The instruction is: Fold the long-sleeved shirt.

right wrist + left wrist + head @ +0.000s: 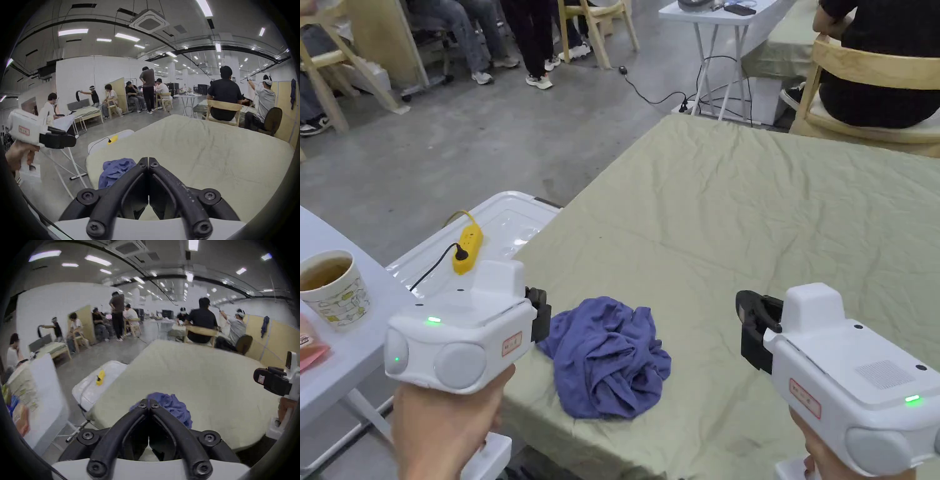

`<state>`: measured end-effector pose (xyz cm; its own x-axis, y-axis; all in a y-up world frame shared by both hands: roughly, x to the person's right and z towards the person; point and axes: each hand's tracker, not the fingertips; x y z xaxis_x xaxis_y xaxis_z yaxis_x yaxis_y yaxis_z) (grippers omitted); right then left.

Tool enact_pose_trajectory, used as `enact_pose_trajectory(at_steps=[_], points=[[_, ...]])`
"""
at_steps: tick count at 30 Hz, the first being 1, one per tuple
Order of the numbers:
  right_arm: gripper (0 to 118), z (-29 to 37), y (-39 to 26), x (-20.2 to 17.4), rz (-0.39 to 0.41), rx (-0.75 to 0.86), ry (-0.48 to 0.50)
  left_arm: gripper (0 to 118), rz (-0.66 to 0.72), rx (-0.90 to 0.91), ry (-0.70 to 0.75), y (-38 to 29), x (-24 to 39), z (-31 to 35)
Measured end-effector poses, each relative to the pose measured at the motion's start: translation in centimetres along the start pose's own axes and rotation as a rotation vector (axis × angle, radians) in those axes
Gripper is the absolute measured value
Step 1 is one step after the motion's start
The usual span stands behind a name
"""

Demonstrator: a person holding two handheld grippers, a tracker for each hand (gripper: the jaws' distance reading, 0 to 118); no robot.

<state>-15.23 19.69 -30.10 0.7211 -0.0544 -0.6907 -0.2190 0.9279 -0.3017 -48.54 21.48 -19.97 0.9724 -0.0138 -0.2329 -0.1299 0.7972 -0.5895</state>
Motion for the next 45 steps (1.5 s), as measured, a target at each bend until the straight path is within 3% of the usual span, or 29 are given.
enact_pose_trajectory(at_steps=[9, 15, 17, 18, 19, 20, 24, 29, 34, 39, 41, 43, 45], points=[[1, -4.0, -3.5, 2.8, -0.028, -0.130, -0.003, 0, -0.050, -0.353, -0.203, 0.9, 0.0, -10.8], [1, -5.7, -5.1, 3.9, -0.055, -0.185, -0.007, 0, -0.029, -0.403, -0.225, -0.2, 0.5, -14.0], [1, -6.1, -5.5, 4.0, -0.053, -0.197, -0.008, 16, -0.032, -0.414, -0.225, -0.3, 0.5, -14.4], [1, -6.2, -5.6, 4.1, -0.055, -0.203, -0.009, 31, -0.024, -0.419, -0.228, -0.2, 0.6, -14.7], [1, -6.3, -5.8, 4.1, -0.059, -0.207, -0.010, 61, -0.015, -0.427, -0.220, 0.0, 0.6, -15.0], [1, -6.4, -5.9, 4.1, -0.066, -0.212, -0.009, 69, -0.012, -0.426, -0.222, 0.0, 0.5, -15.3], [1, -6.6, -6.2, 4.1, -0.086, -0.226, -0.010, 67, 0.029, -0.401, -0.211, 0.2, -0.2, -16.7], [1, -6.8, -6.2, 4.2, -0.094, -0.233, -0.011, 67, 0.061, -0.521, -0.252, -1.8, -0.2, -20.3], [1, -6.3, -5.5, 4.0, -0.094, -0.221, -0.015, 76, 0.054, -0.546, -0.222, -3.6, 0.2, -22.0], [1, -5.9, -5.0, 4.0, -0.076, -0.213, -0.012, 76, 0.117, -0.588, -0.199, -3.8, 0.4, -22.2], [1, -5.8, -4.9, 4.0, -0.073, -0.209, -0.010, 60, 0.095, -0.588, -0.186, -3.5, 0.8, -21.7], [1, -5.7, -5.0, 4.1, -0.078, -0.209, -0.012, 32, 0.077, -0.561, -0.196, -3.5, 1.2, -21.1], [1, -5.4, -5.0, 4.2, -0.083, -0.206, -0.014, 26, 0.076, -0.519, -0.172, -3.6, 1.5, -20.4]])
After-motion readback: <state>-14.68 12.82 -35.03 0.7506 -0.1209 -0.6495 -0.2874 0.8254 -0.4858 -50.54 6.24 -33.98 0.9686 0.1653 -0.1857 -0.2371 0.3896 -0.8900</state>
